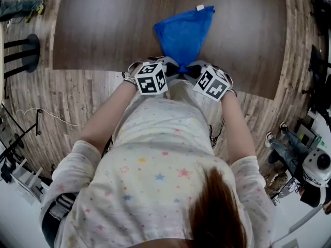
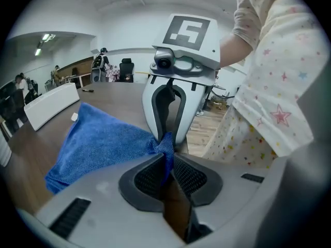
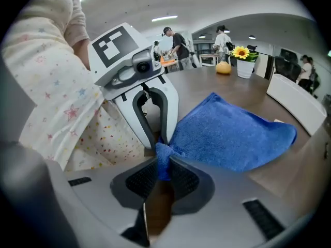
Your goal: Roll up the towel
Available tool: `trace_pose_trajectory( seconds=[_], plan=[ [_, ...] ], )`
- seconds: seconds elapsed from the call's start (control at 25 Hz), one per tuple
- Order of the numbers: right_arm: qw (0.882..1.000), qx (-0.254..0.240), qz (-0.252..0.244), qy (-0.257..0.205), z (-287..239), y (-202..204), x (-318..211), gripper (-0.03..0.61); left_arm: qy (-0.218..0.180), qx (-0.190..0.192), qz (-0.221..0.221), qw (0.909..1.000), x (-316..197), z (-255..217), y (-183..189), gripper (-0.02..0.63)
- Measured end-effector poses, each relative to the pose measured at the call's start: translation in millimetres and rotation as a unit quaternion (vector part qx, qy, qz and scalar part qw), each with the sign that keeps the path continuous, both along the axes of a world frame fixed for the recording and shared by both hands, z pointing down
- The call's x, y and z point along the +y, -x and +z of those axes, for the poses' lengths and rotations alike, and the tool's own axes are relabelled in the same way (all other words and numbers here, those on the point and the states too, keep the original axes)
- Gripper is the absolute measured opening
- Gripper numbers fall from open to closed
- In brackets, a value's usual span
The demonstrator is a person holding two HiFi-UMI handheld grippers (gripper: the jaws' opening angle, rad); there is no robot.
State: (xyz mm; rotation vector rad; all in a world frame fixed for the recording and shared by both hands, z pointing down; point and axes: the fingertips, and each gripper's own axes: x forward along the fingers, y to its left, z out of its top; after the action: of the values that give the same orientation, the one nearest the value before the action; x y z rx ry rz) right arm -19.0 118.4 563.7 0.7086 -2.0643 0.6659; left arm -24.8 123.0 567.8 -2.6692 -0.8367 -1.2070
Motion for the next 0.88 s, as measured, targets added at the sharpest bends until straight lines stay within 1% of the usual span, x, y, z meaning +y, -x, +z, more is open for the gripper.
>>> trace_pose_trajectory(
  seconds=[0.12,0.24,0.28,0.32,0.4,0.52,0.68,0.8,0.88],
  plan=[
    [0.999,-0.023,0.025,0.015,-4,-4,-6,0.064,0.002,-0.001,-0.008,1.0000,-5,-3,-4,0.058],
    [0.996,-0.057,0.045,0.042,-4,-7,-10,0.060,-0.019,0.009,-0.007,0.9998,-12,-8,-7,0.060],
    [0.995,-0.065,0.048,0.051,-4,-9,-11,0.059,-0.025,0.015,-0.007,0.9996,-13,-10,-8,0.060],
    [0.995,-0.071,0.048,0.059,-4,-10,-13,0.058,-0.027,0.022,-0.008,0.9994,-14,-13,-10,0.075],
    [0.994,-0.077,0.046,0.069,-4,-13,-16,0.058,-0.022,0.034,-0.007,0.9991,-14,-18,-14,0.094],
    [0.993,-0.078,0.038,0.079,-5,-15,-19,0.057,-0.012,0.035,-0.008,0.9993,-12,-20,-22,0.120],
    [0.992,-0.079,0.042,0.086,-5,-18,-23,0.057,-0.022,0.020,-0.010,0.9995,-15,-11,-28,0.115],
    [0.993,-0.077,0.046,0.074,-7,-20,-25,0.068,0.001,0.004,-0.016,0.9999,-14,-11,-27,0.087],
    [0.995,-0.068,0.051,0.053,-10,-23,-26,0.100,0.017,-0.004,-0.019,0.9997,-15,-12,-27,0.061]
  ],
)
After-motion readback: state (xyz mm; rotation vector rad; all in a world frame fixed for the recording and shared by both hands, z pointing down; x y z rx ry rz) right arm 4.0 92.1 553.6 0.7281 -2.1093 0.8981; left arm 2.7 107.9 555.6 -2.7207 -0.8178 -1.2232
